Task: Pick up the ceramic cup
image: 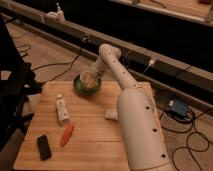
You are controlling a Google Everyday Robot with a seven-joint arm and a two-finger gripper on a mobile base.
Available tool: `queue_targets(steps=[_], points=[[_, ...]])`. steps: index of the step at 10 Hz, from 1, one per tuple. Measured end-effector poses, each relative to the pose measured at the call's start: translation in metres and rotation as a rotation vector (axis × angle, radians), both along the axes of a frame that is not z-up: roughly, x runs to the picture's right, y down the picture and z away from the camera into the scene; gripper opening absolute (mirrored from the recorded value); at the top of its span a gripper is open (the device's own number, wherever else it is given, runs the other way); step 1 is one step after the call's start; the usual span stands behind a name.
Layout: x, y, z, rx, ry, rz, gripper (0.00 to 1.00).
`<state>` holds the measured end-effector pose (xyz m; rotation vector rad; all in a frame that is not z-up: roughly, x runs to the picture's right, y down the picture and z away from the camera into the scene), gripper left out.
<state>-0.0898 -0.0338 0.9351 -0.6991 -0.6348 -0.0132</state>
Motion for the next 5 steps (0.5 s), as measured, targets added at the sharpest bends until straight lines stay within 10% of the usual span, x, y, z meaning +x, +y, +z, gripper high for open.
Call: queue_targets(steps=[2,5], points=[[0.000,-0.005,-0.001,0.009,-0.002,-0.001,0.04],[-0.005,-0.047,-0.021,0.103,-0.010,0.042,0.00]])
